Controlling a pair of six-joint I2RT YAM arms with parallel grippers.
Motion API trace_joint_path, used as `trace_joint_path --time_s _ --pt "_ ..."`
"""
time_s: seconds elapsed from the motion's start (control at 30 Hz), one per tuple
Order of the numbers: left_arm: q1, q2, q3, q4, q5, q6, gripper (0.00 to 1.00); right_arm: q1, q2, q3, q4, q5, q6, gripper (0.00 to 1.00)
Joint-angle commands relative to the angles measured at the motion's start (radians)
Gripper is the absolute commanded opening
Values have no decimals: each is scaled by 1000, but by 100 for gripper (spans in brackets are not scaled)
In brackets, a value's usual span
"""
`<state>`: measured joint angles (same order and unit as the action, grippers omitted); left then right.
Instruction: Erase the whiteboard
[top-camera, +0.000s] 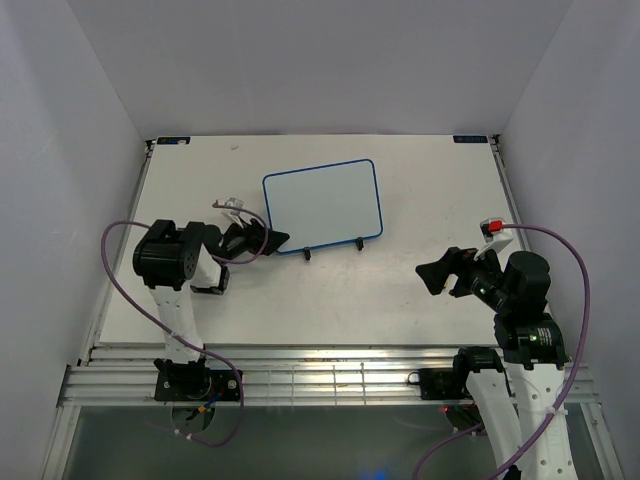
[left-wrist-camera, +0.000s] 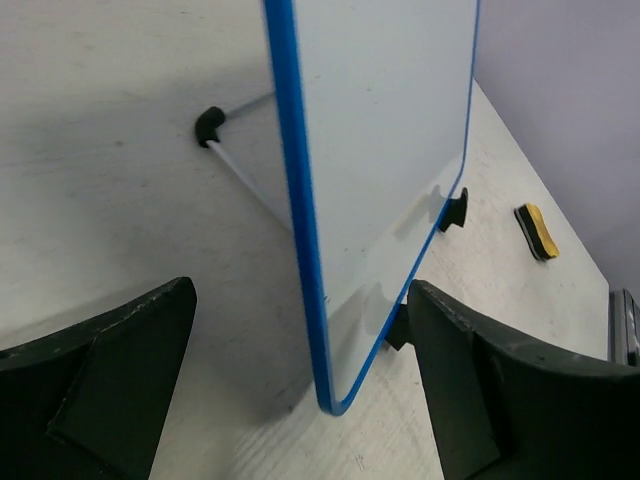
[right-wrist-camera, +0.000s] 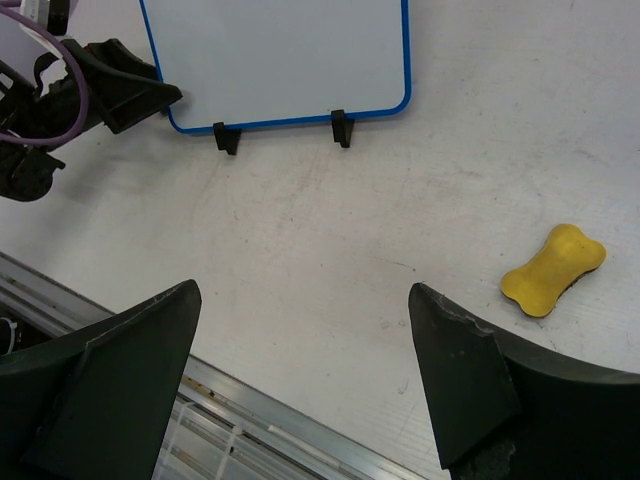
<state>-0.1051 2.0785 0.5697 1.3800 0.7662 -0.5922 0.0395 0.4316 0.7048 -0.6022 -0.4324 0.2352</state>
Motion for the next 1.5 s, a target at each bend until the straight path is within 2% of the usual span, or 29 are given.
trace_joint_path --time_s 0.0,0.17,0.27,0.37,0.4,0.47,0.5,0.57,0.6,0.63,0.7,0.77,0.8,0.97,1.03,1.23,1.33,1.47 --pt "42 -86 -74 335 -154 -14 98 -3 -2 -8 35 7 -4 90" --pt "88 -181 -168 314 -283 -50 98 -3 12 -1 28 47 -7 90" --pt "102 -305 -224 219 -405 -64 98 -3 33 7 13 84 -19 90" --pt "102 -548 -182 -263 -629 -51 98 -3 56 16 -10 138 -27 90" --pt "102 -601 -154 -503 -677 -49 98 -3 61 16 -13 150 -28 90" --pt "102 -729 -90 -663 -751 -14 98 -3 73 27 -21 178 -28 90" --pt "102 -770 -49 -905 -812 -8 98 -3 79 31 -21 187 -31 90" --pt "102 -860 87 -1150 -956 -23 98 -3 105 60 -37 248 -52 90" --pt "102 -885 135 -1353 -999 -23 98 -3 120 76 -48 271 -60 90" --pt "102 -911 178 -1454 -1019 -20 98 -3 136 94 -62 306 -66 90" --pt "102 -995 289 -1664 -1007 55 98 -3 179 143 -88 320 -65 90" --pt "102 -1060 337 -1772 -960 116 98 0 205 169 -94 316 -83 90" --pt "102 -1134 351 -1838 -893 191 98 3 213 197 -106 328 -85 90" --pt "102 -1389 335 -1986 -817 308 98 7 230 289 -163 337 -99 90" --pt "102 -1490 329 -2044 -727 347 98 10 210 344 -211 339 -109 90" --pt "91 -1646 412 -2225 -645 362 98 95 159 421 -310 395 -122 90" --pt "71 -1675 462 -2280 -614 350 98 167 116 443 -369 523 -111 90" --pt "18 -1666 504 -2356 -643 330 98 210 79 490 -453 584 -100 90"
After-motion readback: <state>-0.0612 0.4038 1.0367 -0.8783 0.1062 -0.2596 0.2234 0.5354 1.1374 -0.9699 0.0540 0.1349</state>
